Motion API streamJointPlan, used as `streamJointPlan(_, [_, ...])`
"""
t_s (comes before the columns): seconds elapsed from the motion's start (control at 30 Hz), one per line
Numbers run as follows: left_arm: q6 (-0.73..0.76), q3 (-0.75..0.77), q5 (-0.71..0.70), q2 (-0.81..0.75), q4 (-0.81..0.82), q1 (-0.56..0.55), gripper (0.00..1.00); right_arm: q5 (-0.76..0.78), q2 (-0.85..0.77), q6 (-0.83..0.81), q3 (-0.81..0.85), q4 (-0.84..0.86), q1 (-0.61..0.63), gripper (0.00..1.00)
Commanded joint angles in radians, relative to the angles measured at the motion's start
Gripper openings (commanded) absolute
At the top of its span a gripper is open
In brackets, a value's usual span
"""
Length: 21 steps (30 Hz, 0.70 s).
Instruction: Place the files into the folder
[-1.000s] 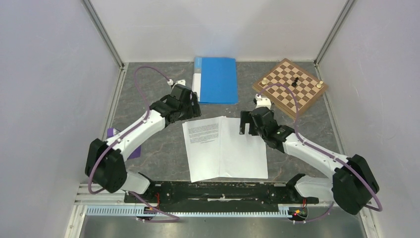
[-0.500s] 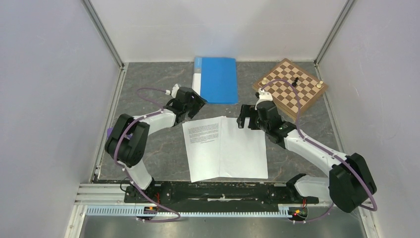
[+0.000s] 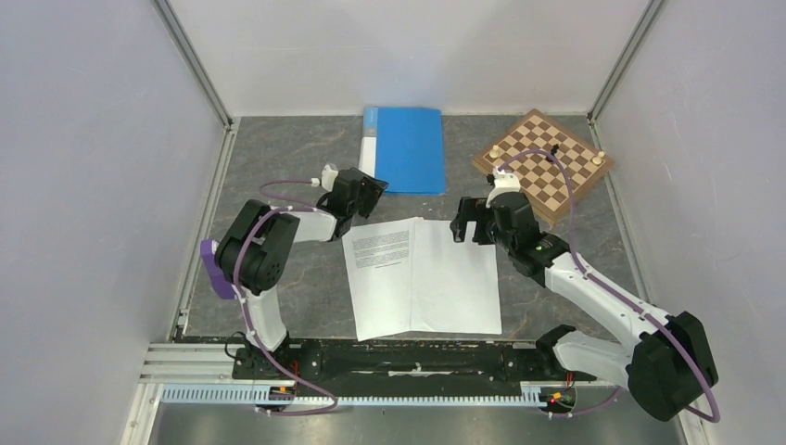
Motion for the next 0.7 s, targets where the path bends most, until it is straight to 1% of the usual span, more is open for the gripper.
streamJointPlan(0.0, [-0.056,-0.021,-0.041,0.027,0.135,0.018,0.67,-0.006,-0.021,-0.034,-0.005,-0.011,-0.008,0.99])
streamJointPlan(0.3, [-0.072,-0.029,-0.009,0.08,0.237,0.048,0.64,-0.008,-0.005,-0.04,-0.008,-0.011,-0.014,0.99])
streamJointPlan(0.43, [-0.082,-0.013,0.011,0.105,0.253,0.061,0.62,-0.008,-0.002,-0.043,-0.006,-0.011,-0.015,0.99])
streamJointPlan(0.67, [-0.109,0.004,0.005,0.136,0.263,0.071,0.6,-0.009,0.003,-0.045,-0.009,-0.011,-0.019,0.99])
